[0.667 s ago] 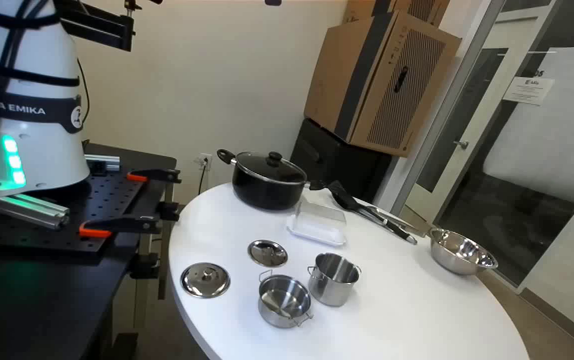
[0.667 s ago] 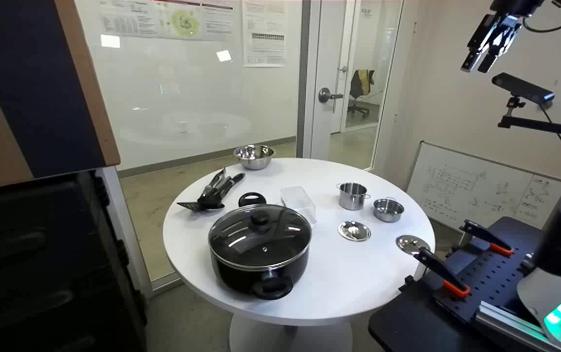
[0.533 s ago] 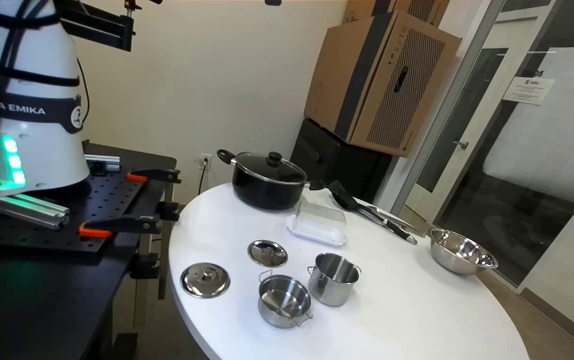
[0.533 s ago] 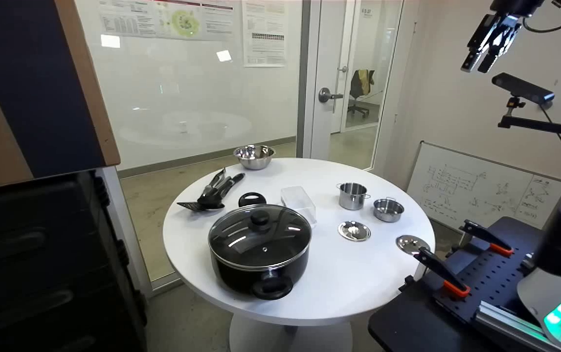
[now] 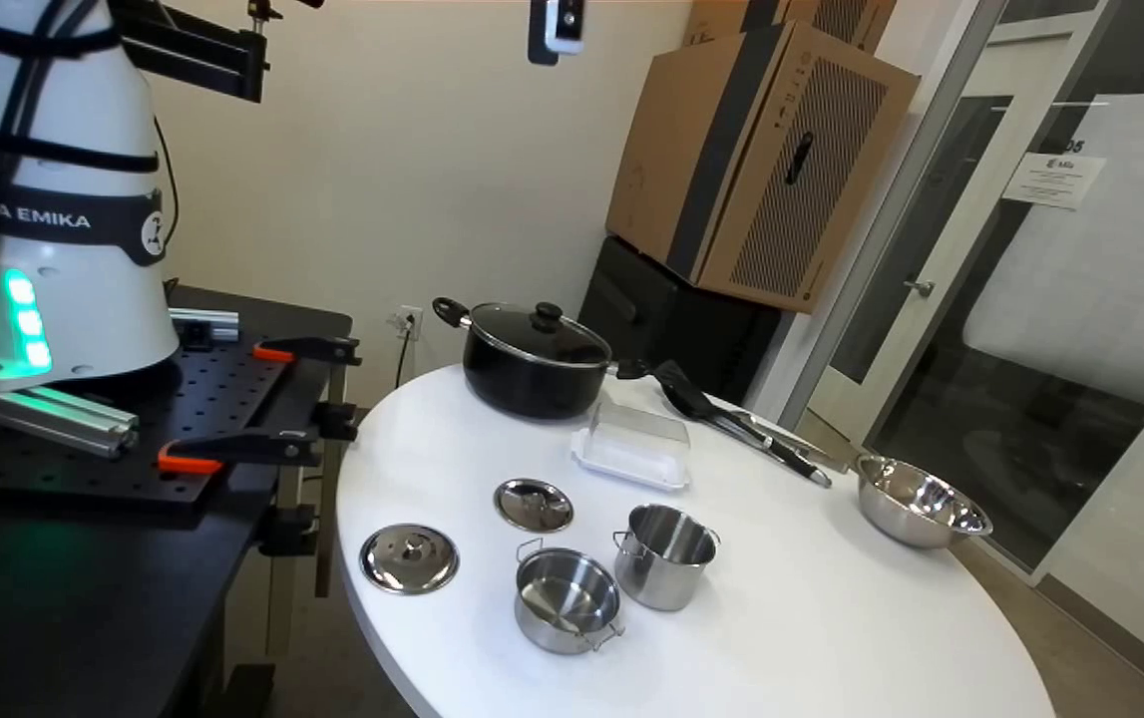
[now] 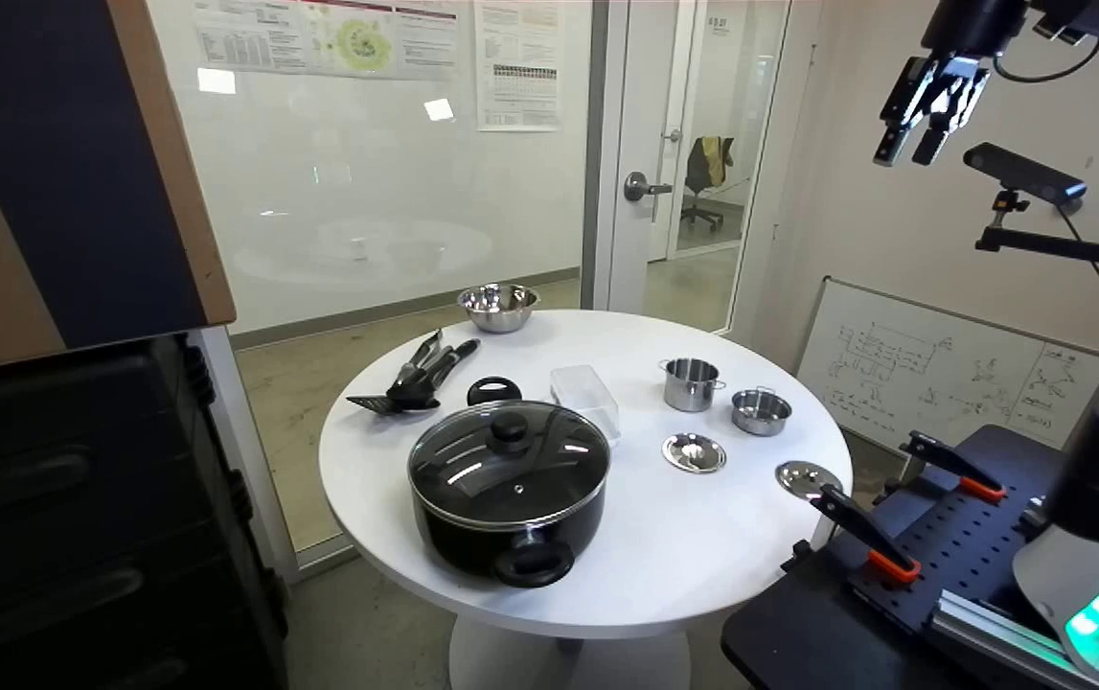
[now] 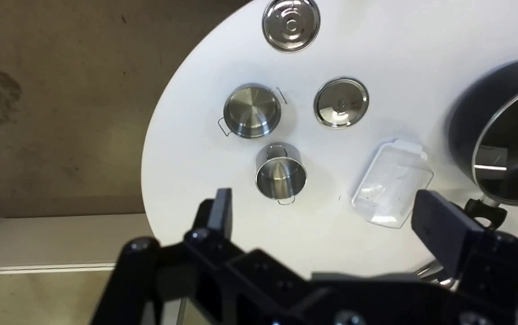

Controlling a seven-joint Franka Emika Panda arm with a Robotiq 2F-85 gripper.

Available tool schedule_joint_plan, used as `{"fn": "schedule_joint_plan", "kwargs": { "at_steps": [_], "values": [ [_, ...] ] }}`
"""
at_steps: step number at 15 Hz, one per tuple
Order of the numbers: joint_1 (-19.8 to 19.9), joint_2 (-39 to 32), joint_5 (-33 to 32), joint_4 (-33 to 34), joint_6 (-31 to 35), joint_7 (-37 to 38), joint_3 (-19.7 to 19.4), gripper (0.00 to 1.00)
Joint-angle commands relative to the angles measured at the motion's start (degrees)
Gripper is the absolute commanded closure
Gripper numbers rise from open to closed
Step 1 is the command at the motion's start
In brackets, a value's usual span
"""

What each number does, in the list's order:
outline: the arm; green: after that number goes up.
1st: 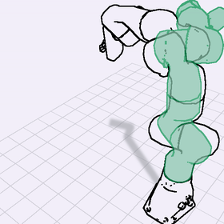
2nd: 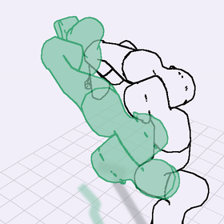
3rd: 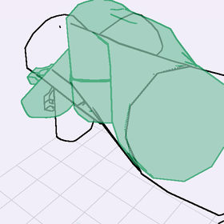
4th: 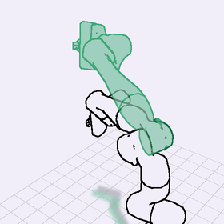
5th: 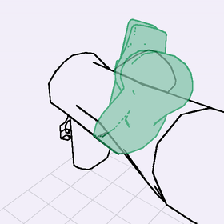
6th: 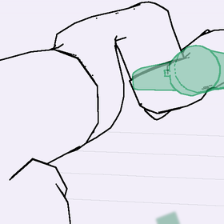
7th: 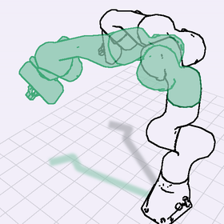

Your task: Pick a lid on the table and put it on the taller silver pot

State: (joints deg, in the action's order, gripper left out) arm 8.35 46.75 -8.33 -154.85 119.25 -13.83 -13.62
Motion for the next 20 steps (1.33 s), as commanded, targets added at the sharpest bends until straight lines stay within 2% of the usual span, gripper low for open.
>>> {"fn": "schedule_joint_plan", "kwargs": {
  "at_steps": [1, 4, 10, 12, 15, 20],
  "values": [
    [-1.56, -5.73, 1.88, -2.18, 7.46, 6.9, 4.33, 0.0],
    [-2.11, -11.98, 3.64, -4.08, 15.84, 14.66, 7.99, 0.0],
    [-0.01, -31.0, 3.81, -3.8, 32.3, 27.64, 13.09, 0.0],
    [-0.31, -37.84, 4.12, -1.52, 33.13, 29.09, 13.25, 0.0],
    [-2.09, -46.91, 5.34, 2.54, 30.89, 28.17, 12.52, 0.0],
    [-4.68, -57.77, 3.55, 9.43, 30.67, 31.38, 11.68, 0.0]
  ]
}}
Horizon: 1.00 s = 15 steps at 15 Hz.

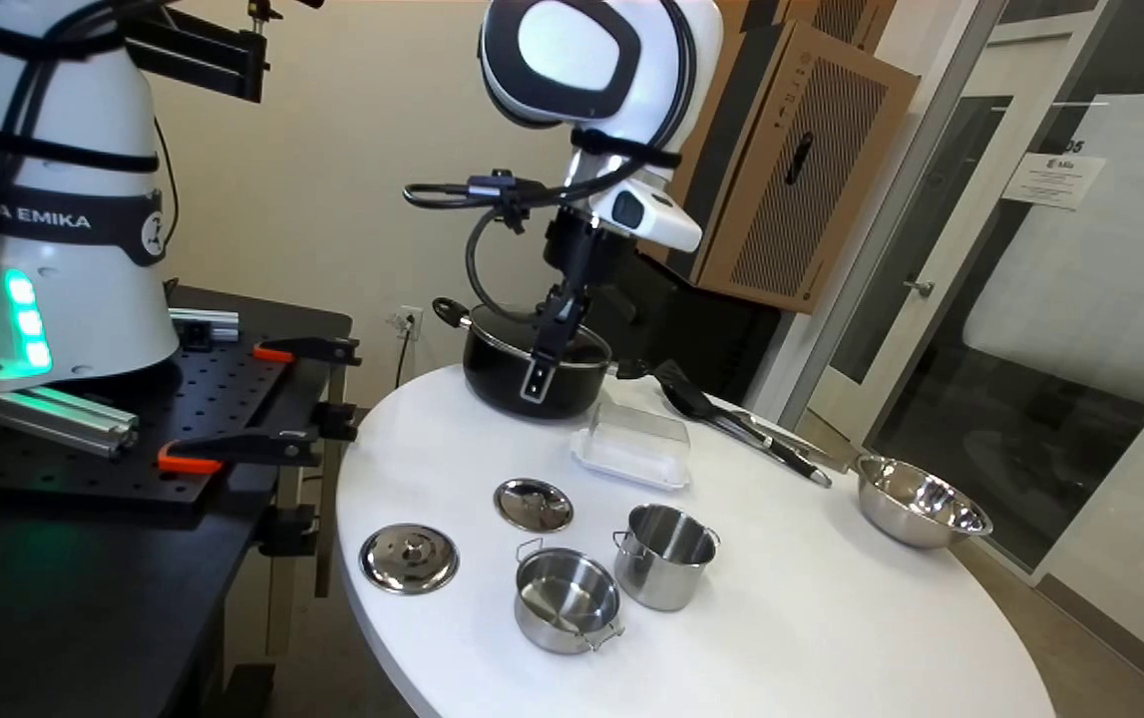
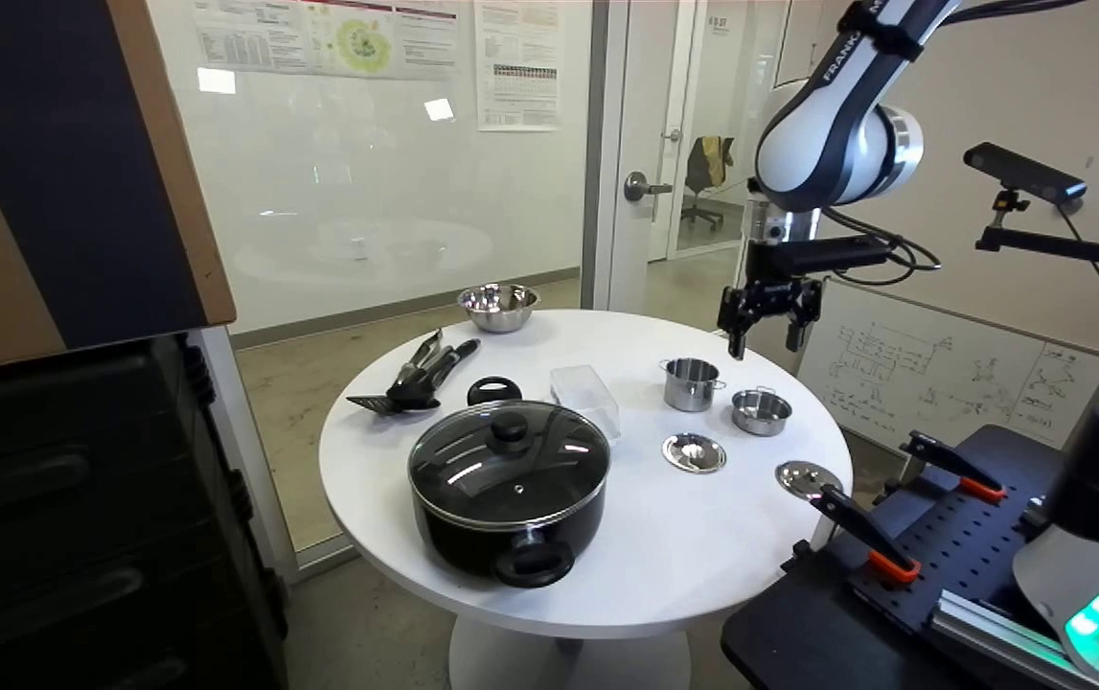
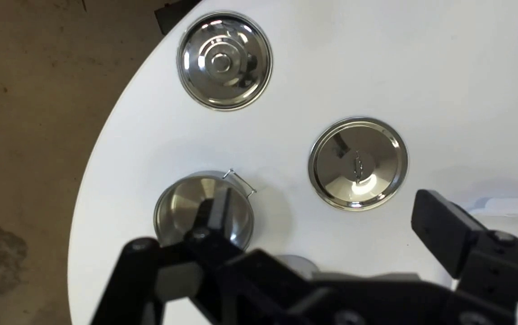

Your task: Pick a lid on the table and put it on the taller silver pot

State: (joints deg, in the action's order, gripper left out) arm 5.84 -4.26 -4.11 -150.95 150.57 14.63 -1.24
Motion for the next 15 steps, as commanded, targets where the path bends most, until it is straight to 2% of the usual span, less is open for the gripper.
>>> {"fn": "schedule_joint_plan", "kwargs": {
  "at_steps": [1, 5, 6, 11, 15],
  "values": [
    [-2.9, -8.24, -0.59, 6.6, -0.65, 3.43, -0.88, 0.0],
    [-6.69, -12.59, -1.73, 9.79, -1.47, 5.91, -1.75, 0.0],
    [-5.74, -10.47, 0.16, 7.3, -0.21, 3.27, -1.62, 0.0],
    [-7.09, -12.34, 0.03, 8.91, -0.31, 4.09, -2.01, 0.0],
    [-8.17, -16.82, 0.95, 9.95, 0.8, 4.08, -1.0, 0.0]
  ]
}}
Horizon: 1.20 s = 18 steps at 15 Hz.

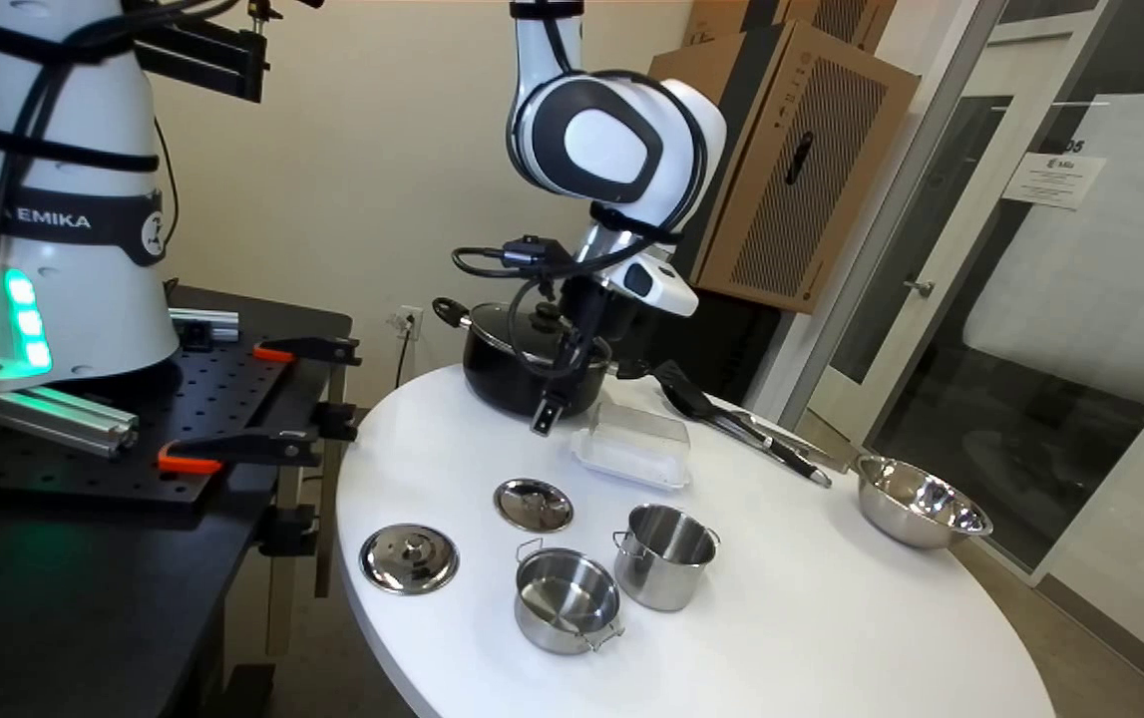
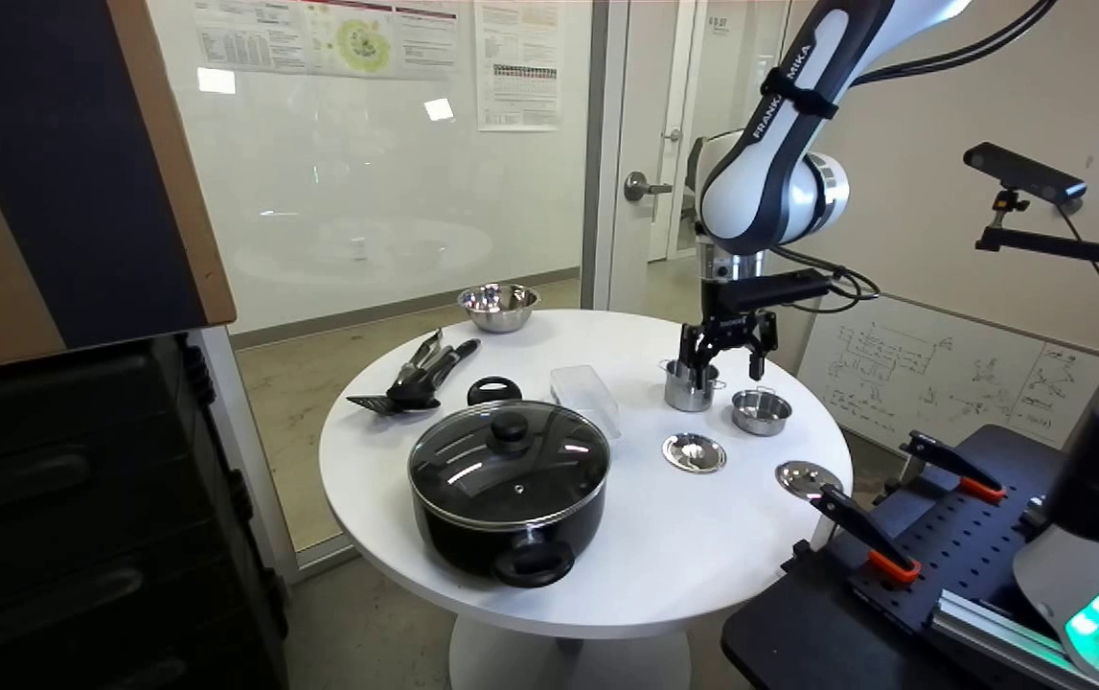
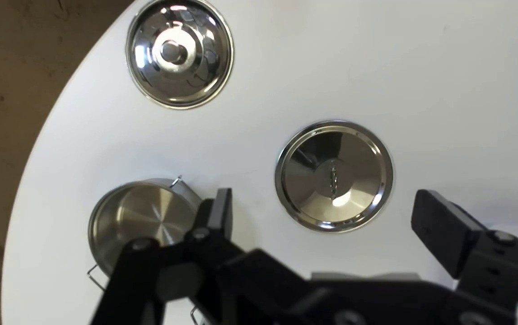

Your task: Pick a lid on the table and put it on the taller silver pot

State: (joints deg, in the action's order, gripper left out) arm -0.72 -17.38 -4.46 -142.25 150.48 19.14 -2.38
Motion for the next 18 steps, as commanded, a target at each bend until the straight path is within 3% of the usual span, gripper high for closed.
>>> {"fn": "schedule_joint_plan", "kwargs": {
  "at_steps": [1, 18],
  "values": [
    [-1.8, -4.74, 1.77, 1.54, 1.13, -0.88, 0.5, 0.0],
    [-3.28, -16.77, 5.61, 10.69, 1.49, 0.29, -1.13, 0.0]
  ]
}}
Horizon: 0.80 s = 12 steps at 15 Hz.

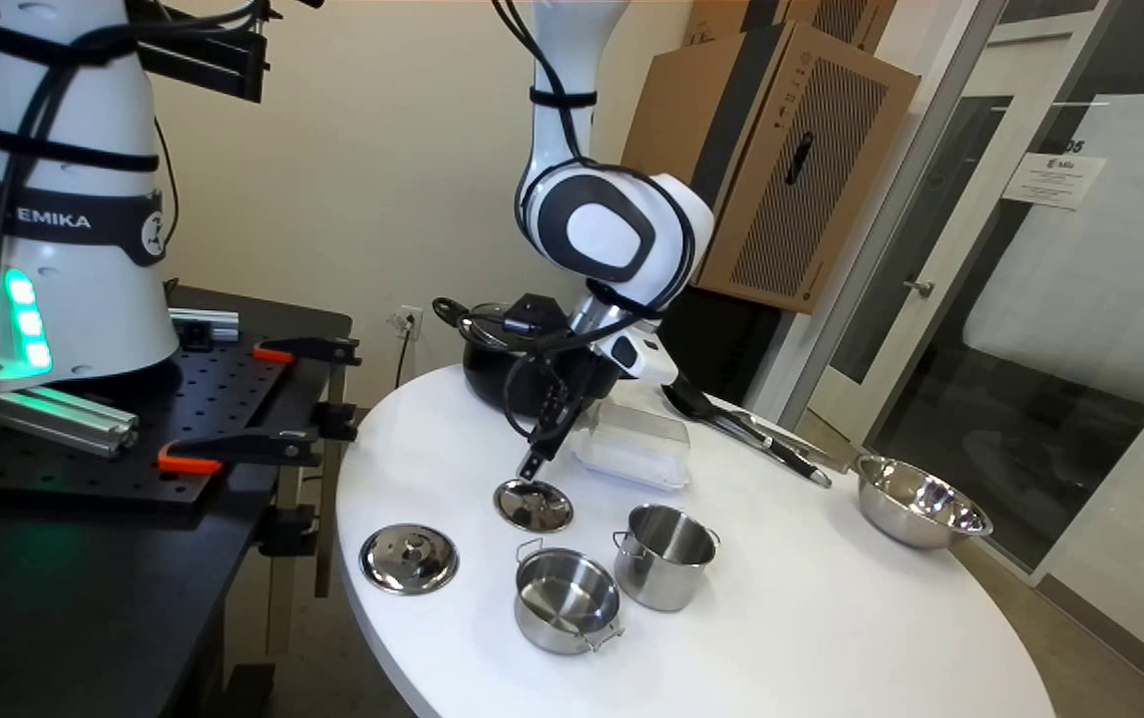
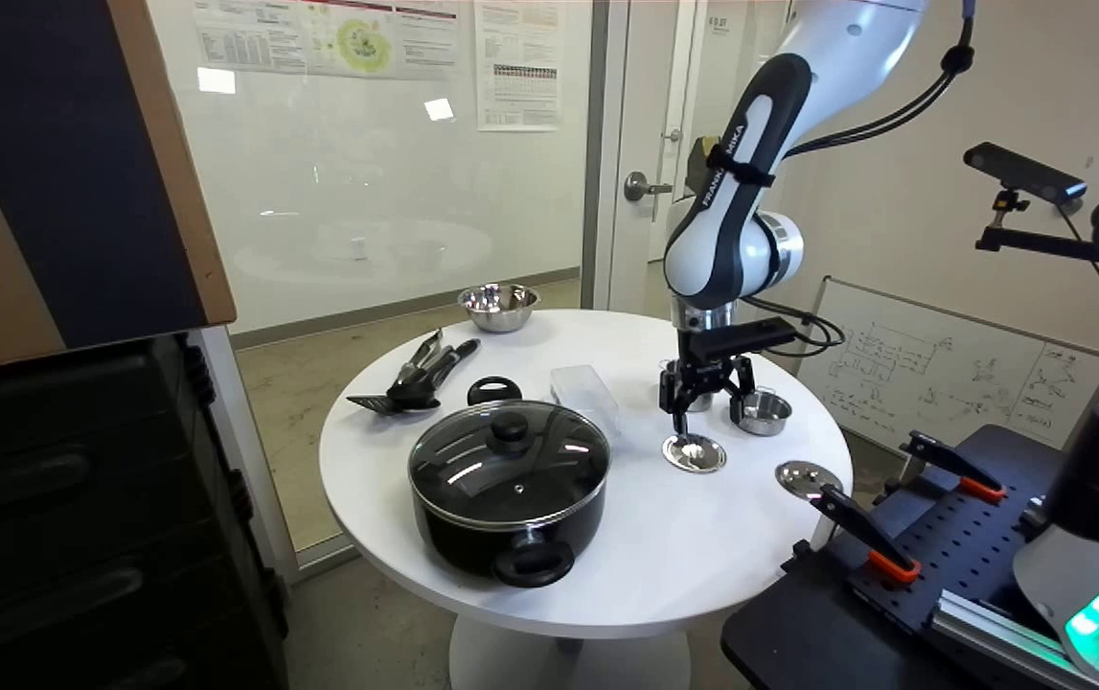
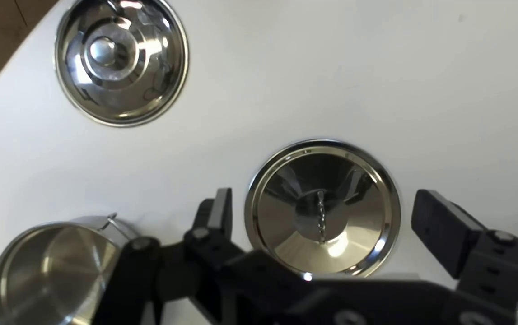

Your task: Pick a lid on the table and put it on the taller silver pot

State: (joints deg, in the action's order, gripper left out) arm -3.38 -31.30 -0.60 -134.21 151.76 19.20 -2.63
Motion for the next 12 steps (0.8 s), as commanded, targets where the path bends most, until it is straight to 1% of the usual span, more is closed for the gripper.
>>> {"fn": "schedule_joint_plan", "kwargs": {
  "at_steps": [1, 12],
  "values": [
    [-0.64, -3.41, 2.06, 3.08, 0.28, 0.24, -1.01, 0.0],
    [-1.77, -9.24, 3.35, 8.53, 0.61, 0.54, -1.06, 0.0]
  ]
}}
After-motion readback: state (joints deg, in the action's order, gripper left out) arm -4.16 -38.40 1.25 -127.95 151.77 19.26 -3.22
